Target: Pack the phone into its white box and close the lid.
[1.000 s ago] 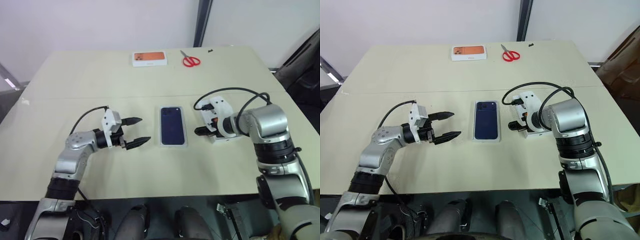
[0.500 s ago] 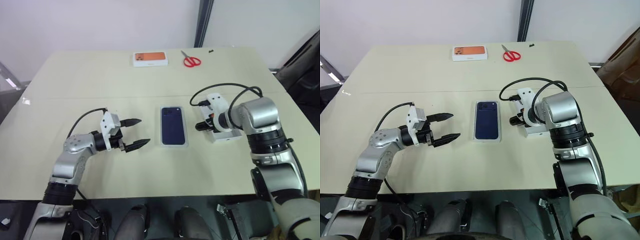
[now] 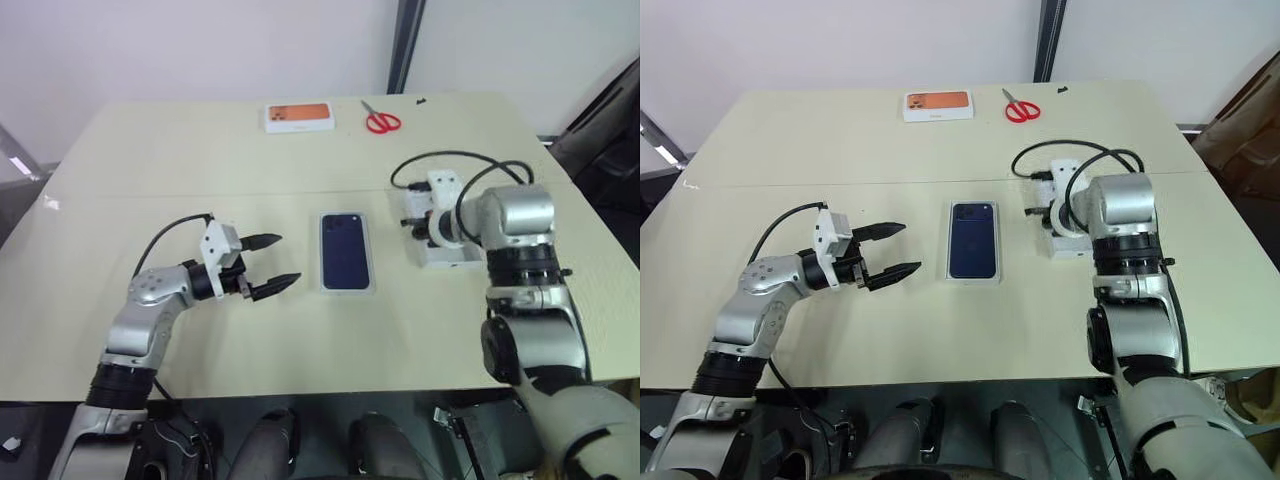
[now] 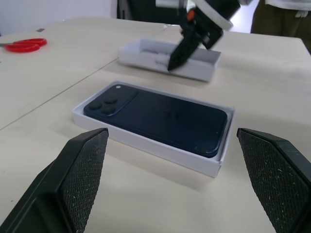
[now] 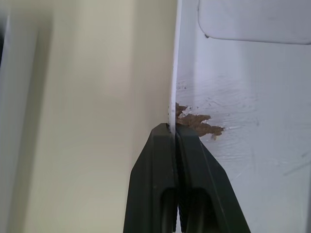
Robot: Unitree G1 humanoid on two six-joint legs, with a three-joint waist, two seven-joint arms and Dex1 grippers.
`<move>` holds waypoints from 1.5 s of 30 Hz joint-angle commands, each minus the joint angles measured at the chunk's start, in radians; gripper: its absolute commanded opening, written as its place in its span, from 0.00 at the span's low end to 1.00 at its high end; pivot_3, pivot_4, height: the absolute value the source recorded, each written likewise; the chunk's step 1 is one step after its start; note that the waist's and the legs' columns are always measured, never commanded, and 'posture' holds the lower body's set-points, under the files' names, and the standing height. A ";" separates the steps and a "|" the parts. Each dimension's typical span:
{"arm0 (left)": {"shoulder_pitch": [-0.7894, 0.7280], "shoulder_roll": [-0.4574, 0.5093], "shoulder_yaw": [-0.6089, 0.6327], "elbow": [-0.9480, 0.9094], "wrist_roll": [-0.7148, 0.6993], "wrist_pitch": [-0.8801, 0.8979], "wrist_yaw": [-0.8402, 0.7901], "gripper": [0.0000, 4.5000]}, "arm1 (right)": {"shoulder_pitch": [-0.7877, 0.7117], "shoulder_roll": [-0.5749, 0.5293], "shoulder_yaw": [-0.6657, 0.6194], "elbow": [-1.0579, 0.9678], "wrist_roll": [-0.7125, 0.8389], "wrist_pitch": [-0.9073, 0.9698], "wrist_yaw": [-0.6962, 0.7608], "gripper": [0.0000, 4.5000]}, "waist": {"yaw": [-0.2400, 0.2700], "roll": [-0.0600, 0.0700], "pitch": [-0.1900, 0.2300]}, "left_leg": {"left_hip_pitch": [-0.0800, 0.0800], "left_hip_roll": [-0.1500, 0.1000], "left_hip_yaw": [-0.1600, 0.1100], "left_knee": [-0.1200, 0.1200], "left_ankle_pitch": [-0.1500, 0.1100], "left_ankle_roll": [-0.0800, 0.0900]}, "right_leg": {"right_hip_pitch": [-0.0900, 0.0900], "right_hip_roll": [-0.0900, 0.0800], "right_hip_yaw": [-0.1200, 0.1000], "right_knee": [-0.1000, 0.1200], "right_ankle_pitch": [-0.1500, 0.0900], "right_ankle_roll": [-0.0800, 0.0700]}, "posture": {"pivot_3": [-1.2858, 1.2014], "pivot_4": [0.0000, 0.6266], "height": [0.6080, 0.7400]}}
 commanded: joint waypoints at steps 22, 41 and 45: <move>-0.073 -0.014 0.165 -0.071 -0.155 0.129 0.146 1.00 | 0.132 0.560 -0.561 -0.276 0.873 0.051 -0.187 0.01 | -0.002 0.001 0.000 | 0.000 0.001 0.000 0.000 0.000 0.001 | -0.001 0.001 0.001 0.002 0.000 0.000 | 0.52 0.24 0.95; 0.015 0.013 0.145 -0.135 -0.147 0.157 0.151 1.00 | 0.330 0.557 -0.381 -0.287 1.005 0.143 -0.258 0.01 | -0.023 0.002 0.001 | 0.000 0.001 0.000 -0.001 -0.001 0.002 | -0.001 0.000 0.001 0.001 0.000 0.000 | 0.52 0.24 0.95; 0.018 0.015 0.140 -0.133 -0.154 0.165 0.147 1.00 | 0.337 0.551 -0.359 -0.277 1.037 0.104 -0.284 0.01 | -0.024 0.003 0.001 | 0.001 0.001 0.000 -0.001 -0.001 0.002 | -0.001 0.001 0.001 0.002 0.000 0.000 | 0.52 0.24 0.95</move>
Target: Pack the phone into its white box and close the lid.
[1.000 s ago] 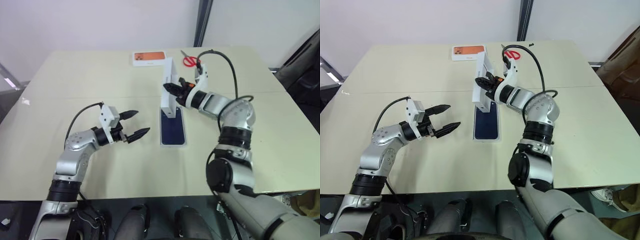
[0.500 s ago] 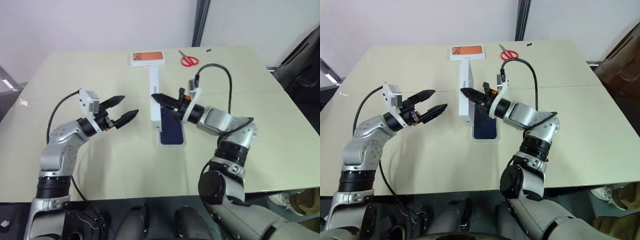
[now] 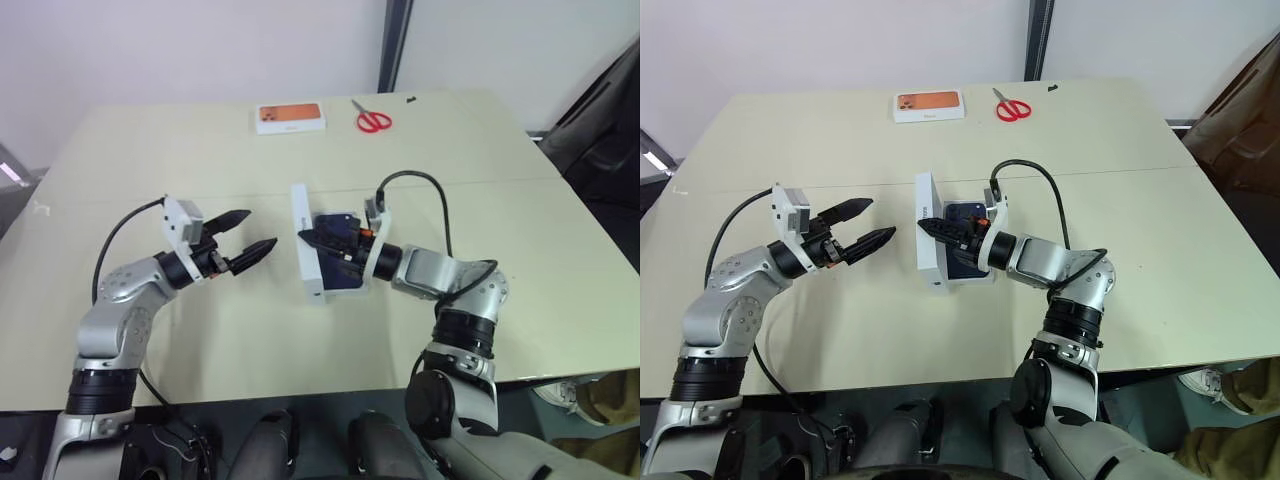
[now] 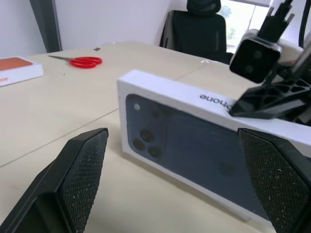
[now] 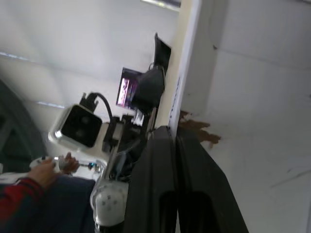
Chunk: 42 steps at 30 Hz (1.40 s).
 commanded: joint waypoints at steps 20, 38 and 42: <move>0.011 -0.078 -0.050 -0.012 0.047 0.010 0.058 0.01 | 0.029 0.029 0.120 0.039 0.152 -0.219 -0.087 0.00 | 0.000 0.000 0.000 | 0.000 0.000 0.000 0.000 0.000 0.000 | 0.000 0.000 0.000 0.000 0.000 0.000 | 0.52 0.24 0.95; 0.036 -0.072 -0.066 -0.004 0.044 0.019 0.037 0.01 | 0.082 -0.052 0.266 0.046 0.092 -0.295 -0.032 0.00 | 0.002 0.000 0.000 | 0.000 0.000 0.000 0.000 0.000 0.000 | 0.000 0.000 0.000 -0.001 0.000 0.000 | 0.52 0.24 0.95; 0.050 -0.084 -0.095 0.024 0.074 -0.005 0.031 0.01 | 0.094 -0.076 0.270 0.051 0.071 -0.311 -0.019 0.00 | 0.001 0.000 0.000 | 0.000 0.000 0.000 0.000 0.000 0.000 | 0.001 0.000 0.000 -0.001 0.000 0.000 | 0.52 0.24 0.95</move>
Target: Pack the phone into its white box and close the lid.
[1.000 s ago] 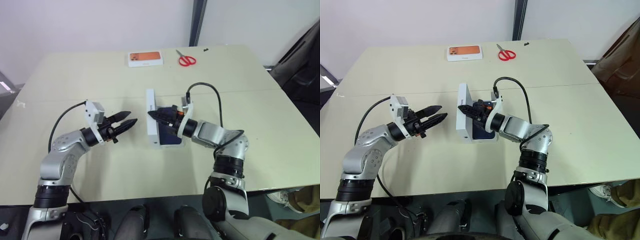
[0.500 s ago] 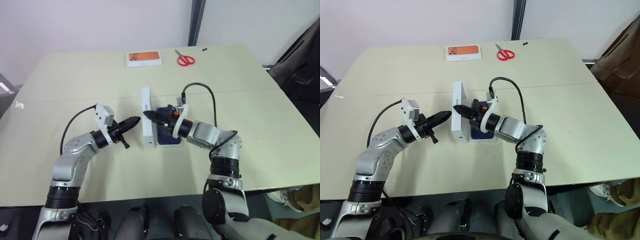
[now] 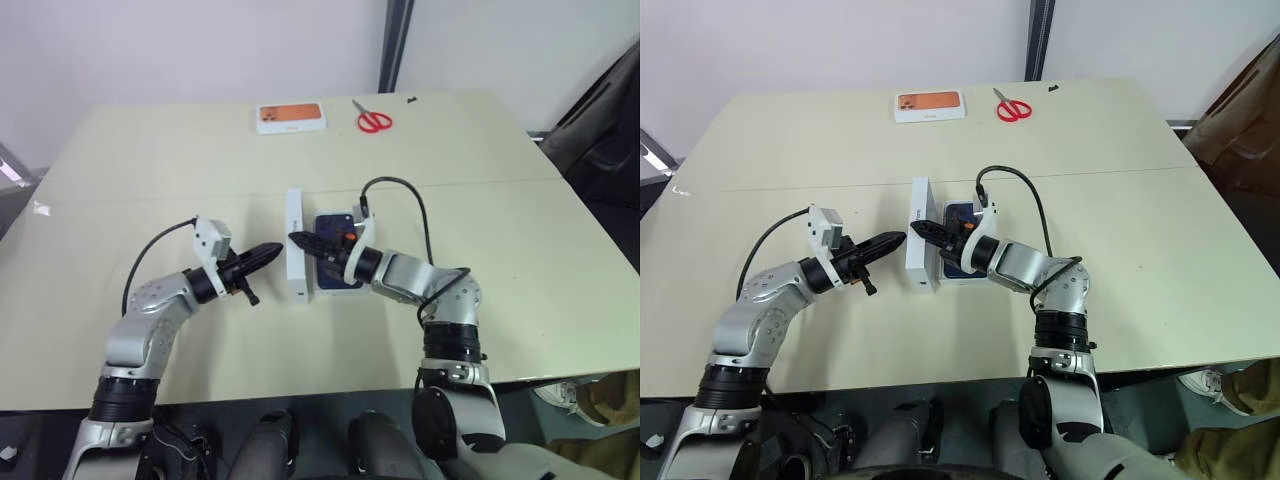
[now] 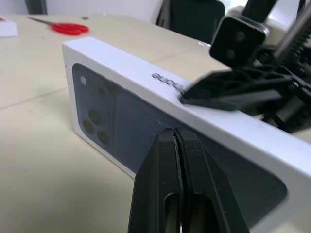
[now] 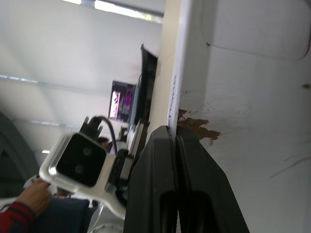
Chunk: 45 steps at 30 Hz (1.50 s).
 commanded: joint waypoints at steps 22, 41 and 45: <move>-0.124 -0.193 -0.155 0.132 0.119 -0.087 0.013 0.00 | 0.047 -0.331 -0.014 -0.169 -0.201 -0.180 0.166 0.85 | 0.007 0.000 0.000 | 0.000 0.000 0.000 0.002 -0.001 0.001 | 0.002 0.000 -0.001 -0.001 0.000 0.000 | 0.52 0.24 0.95; -0.071 -0.010 -0.030 0.006 0.070 0.036 0.019 0.00 | 0.120 -0.551 0.368 -0.231 -0.856 -0.615 0.465 0.01 | 0.007 0.000 0.000 | 0.000 0.000 0.000 0.003 -0.001 0.001 | 0.002 0.001 0.000 -0.002 0.000 0.000 | 0.52 0.24 0.95; -0.008 0.044 0.002 -0.007 0.055 0.100 0.029 0.00 | 0.122 -0.564 0.410 -0.246 -0.924 -0.676 0.533 0.01 | 0.008 0.000 0.000 | 0.000 0.000 0.000 0.002 -0.001 0.001 | 0.002 0.001 0.000 -0.002 0.000 0.000 | 0.52 0.24 0.95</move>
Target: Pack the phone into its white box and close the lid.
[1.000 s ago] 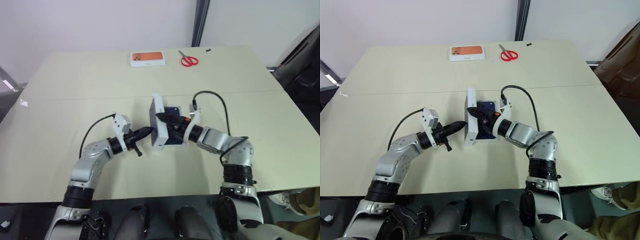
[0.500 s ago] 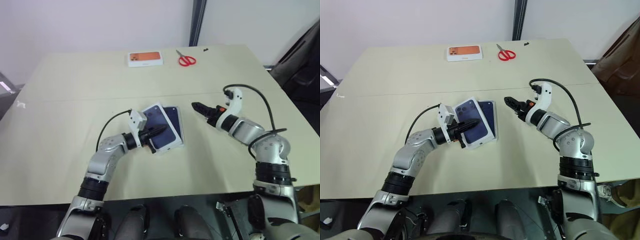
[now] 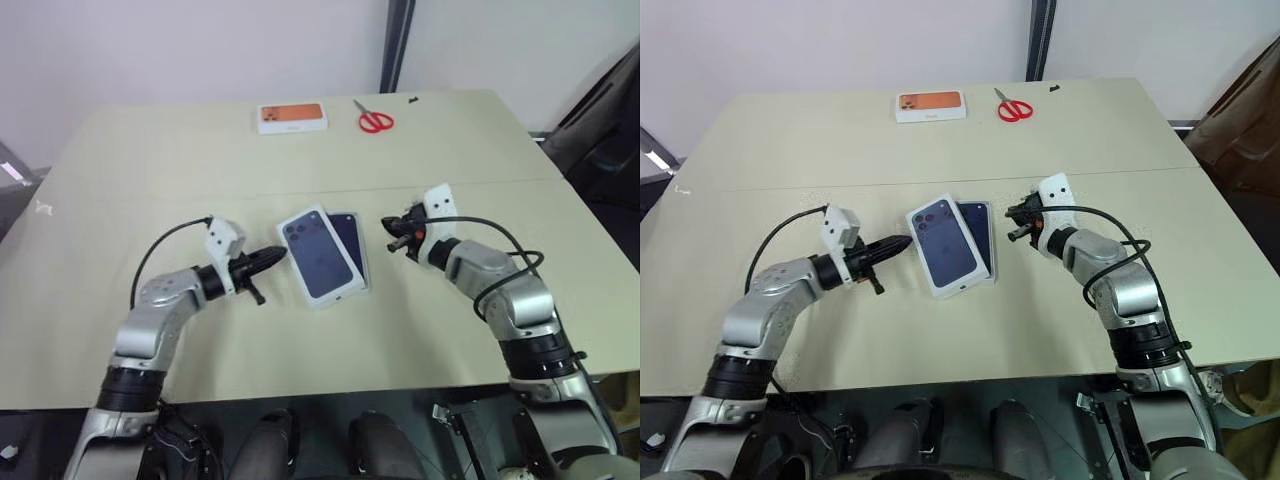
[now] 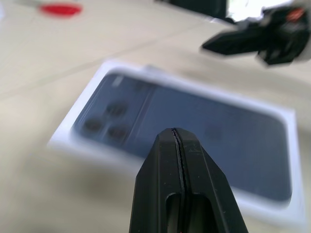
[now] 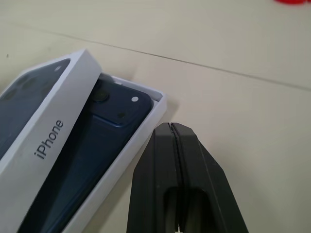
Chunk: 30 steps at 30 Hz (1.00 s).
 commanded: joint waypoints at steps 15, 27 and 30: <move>-0.012 -0.106 -0.075 0.028 0.024 0.099 0.089 0.00 | 0.020 0.003 0.116 -0.074 -0.174 -0.120 0.178 0.01 | 0.024 -0.001 0.000 | 0.000 -0.001 0.000 0.001 0.000 0.000 | 0.001 -0.001 0.000 0.000 0.000 0.000 | 0.52 0.24 0.95; -0.074 -0.167 -0.087 0.074 0.041 0.086 0.117 0.00 | 0.028 0.020 0.116 -0.074 -0.226 -0.122 0.191 0.01 | 0.027 -0.001 0.000 | 0.000 -0.001 0.000 0.001 0.000 -0.001 | 0.001 -0.001 -0.001 0.000 0.000 0.000 | 0.52 0.24 0.95; -0.095 -0.188 -0.093 0.081 0.048 0.076 0.128 0.00 | 0.035 0.019 0.111 -0.077 -0.236 -0.119 0.191 0.01 | 0.027 -0.001 0.000 | 0.000 -0.001 -0.001 0.001 0.001 -0.001 | 0.001 -0.001 -0.001 0.000 0.000 0.000 | 0.52 0.24 0.95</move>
